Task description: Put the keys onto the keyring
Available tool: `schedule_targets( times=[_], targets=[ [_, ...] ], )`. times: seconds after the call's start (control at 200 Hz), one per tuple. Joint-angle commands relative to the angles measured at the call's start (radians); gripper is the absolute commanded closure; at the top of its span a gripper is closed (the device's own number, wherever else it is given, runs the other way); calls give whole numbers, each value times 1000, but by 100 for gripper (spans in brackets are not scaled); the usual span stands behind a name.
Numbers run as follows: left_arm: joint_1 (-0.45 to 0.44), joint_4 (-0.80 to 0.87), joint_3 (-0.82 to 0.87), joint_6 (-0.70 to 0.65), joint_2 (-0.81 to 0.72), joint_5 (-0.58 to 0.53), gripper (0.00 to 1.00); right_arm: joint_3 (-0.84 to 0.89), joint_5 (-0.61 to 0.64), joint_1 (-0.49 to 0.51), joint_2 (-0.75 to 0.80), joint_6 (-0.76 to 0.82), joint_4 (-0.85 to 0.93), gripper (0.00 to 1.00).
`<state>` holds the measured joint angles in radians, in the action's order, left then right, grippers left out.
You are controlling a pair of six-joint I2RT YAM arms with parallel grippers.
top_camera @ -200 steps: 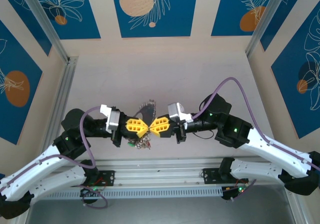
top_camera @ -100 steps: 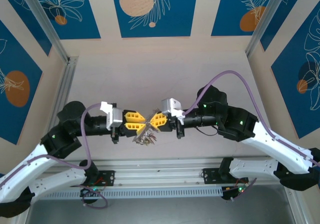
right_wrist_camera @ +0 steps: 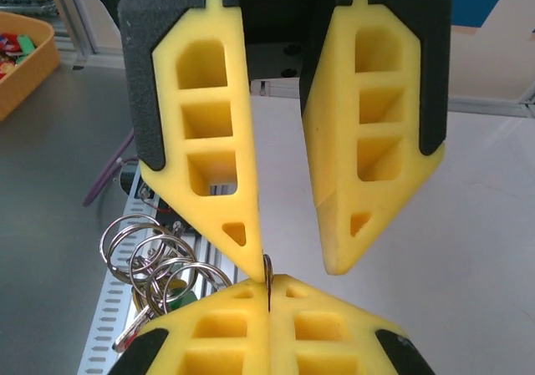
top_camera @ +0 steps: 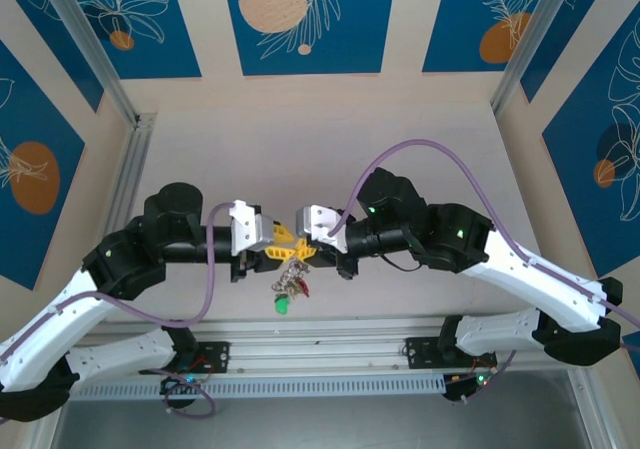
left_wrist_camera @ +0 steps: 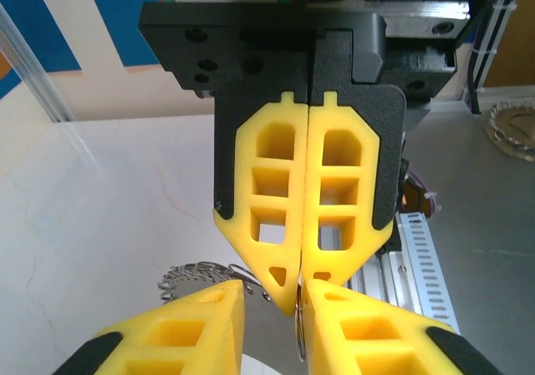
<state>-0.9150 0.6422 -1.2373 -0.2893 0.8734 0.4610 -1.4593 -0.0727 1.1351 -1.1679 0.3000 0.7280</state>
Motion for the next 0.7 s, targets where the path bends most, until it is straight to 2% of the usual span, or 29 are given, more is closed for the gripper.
schedule_targets(
  times=[0.0,0.31,0.695],
  targets=[
    [-4,64,-22,-31,-5,-15,75,-67,10,13,-2,29,-20,100],
    [-4,100,-40,-37,-7,-30,74,-87,68,20,-24,57,-6,100],
    [-4,78,-36,-28,-1,-22,73,-99,56,28,-48,58,-12,100]
  ],
)
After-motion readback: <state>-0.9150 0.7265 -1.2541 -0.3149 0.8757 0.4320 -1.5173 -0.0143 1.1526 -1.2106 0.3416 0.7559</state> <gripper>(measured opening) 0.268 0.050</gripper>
